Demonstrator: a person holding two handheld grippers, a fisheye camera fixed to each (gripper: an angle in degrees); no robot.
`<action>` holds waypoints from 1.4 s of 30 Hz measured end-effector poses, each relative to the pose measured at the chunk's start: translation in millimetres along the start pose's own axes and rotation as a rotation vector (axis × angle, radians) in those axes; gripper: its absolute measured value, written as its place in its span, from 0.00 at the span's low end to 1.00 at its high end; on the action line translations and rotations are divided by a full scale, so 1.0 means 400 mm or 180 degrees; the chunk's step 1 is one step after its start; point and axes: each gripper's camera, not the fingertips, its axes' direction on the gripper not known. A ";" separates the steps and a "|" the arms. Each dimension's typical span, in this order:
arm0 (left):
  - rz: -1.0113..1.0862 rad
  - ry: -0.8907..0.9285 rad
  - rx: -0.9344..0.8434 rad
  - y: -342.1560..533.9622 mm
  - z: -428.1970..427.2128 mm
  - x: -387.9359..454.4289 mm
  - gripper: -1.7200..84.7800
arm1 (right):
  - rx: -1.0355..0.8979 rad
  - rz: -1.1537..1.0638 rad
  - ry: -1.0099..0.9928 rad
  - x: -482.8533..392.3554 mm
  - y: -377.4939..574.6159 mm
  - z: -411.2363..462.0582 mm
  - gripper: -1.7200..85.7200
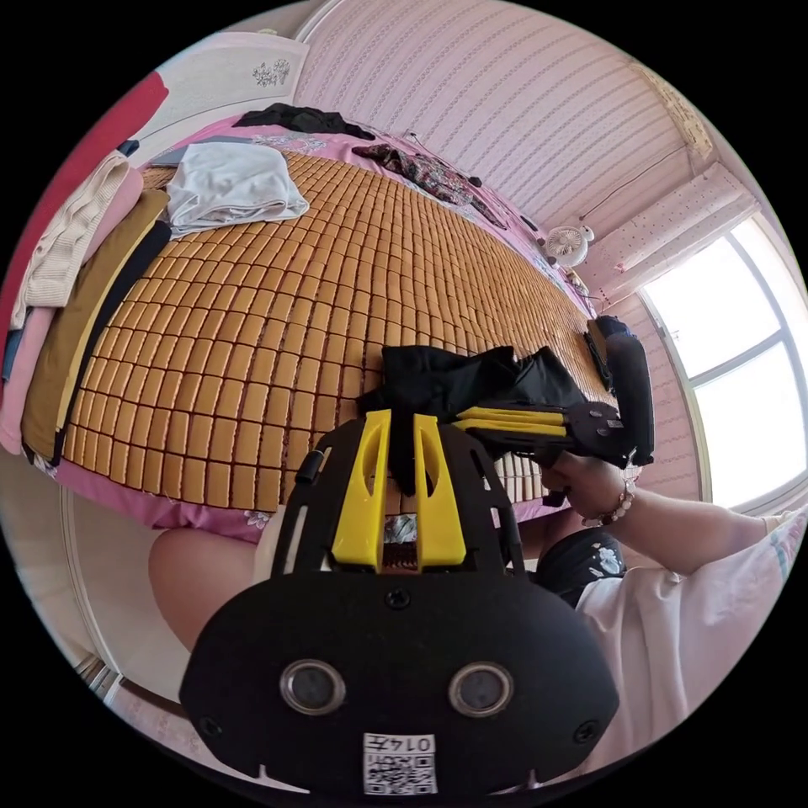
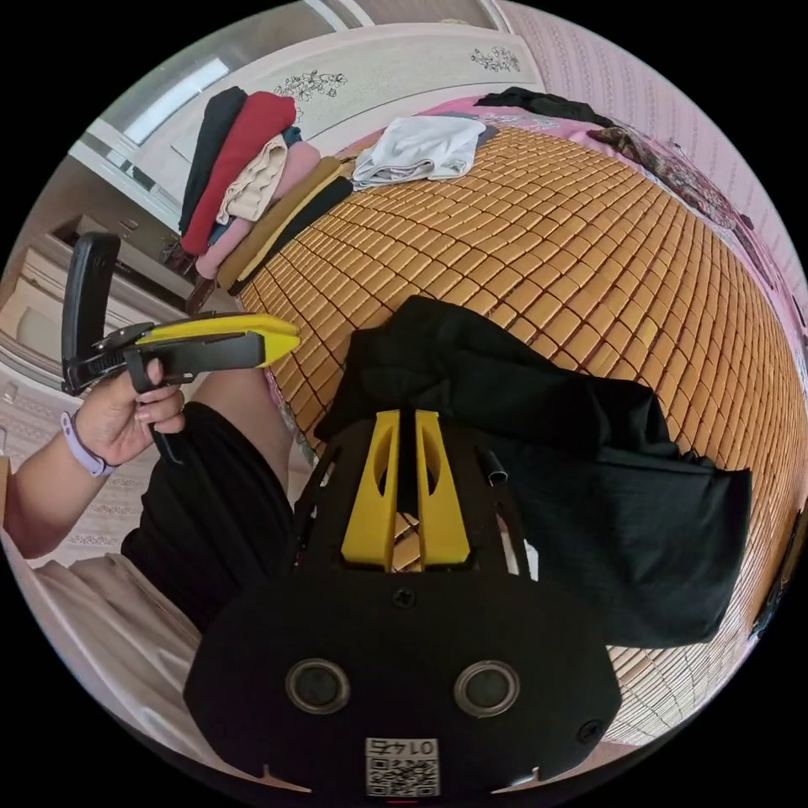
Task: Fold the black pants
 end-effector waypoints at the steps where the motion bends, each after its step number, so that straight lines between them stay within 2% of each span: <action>1: 0.0004 -0.0018 0.0012 -0.003 -0.001 0.000 0.08 | 0.0155 0.0115 -0.0140 0.007 0.008 -0.036 0.06; 7: -0.0098 -0.0031 0.0223 -0.039 -0.017 -0.005 0.08 | 0.1013 0.0662 -0.1350 0.102 0.080 -0.210 0.05; 12: 0.0031 -0.0049 0.0267 -0.057 -0.012 0.034 0.09 | 0.1417 0.0846 -0.1866 0.177 0.165 -0.287 0.04; 16: 0.0151 -0.0072 0.0240 -0.065 0.004 0.066 0.09 | 0.2126 0.1305 -0.2462 0.271 0.289 -0.361 0.04; 18: 0.0204 -0.0039 0.0206 -0.074 0.020 0.086 0.10 | 0.2491 0.1418 -0.2559 0.314 0.355 -0.416 0.04; 21: 0.0315 -0.0052 0.0103 -0.093 0.051 0.118 0.11 | 0.3109 0.1718 -0.2271 0.402 0.504 -0.539 0.04; 23: 0.0372 -0.0108 0.0026 -0.108 0.080 0.137 0.12 | 0.3311 0.2127 -0.1455 0.478 0.644 -0.644 0.05; 24: 0.0388 -0.0153 -0.0051 -0.119 0.105 0.147 0.13 | 0.3263 0.2305 -0.1175 0.496 0.678 -0.668 0.05; 26: 0.0397 -0.0237 -0.0216 -0.136 0.149 0.160 0.14 | 0.2751 0.2861 0.0310 0.539 0.782 -0.748 0.05; 28: 0.0436 -0.0415 -0.0374 -0.147 0.194 0.175 0.14 | 0.2433 0.3347 0.1105 0.558 0.843 -0.773 0.06; 29: 0.0490 -0.0565 -0.0507 -0.151 0.227 0.186 0.14 | 0.2327 0.3505 0.1257 0.568 0.872 -0.778 0.06; 33: 0.0708 -0.0951 -0.0606 -0.158 0.266 0.225 0.10 | 0.2205 0.3606 0.1087 0.574 0.884 -0.736 0.07; 37: 0.1023 -0.1208 -0.0816 -0.183 0.278 0.258 0.06 | 0.1734 0.3501 0.0869 0.596 0.808 -0.628 0.07; 39: 0.0751 -0.1370 -0.0726 -0.211 0.257 0.219 0.05 | 0.1648 0.3537 0.0849 0.611 0.780 -0.601 0.08; 42: 0.0582 -0.1235 -0.0664 -0.244 0.220 0.171 0.04 | 0.1392 0.3471 0.0953 0.645 0.715 -0.580 0.08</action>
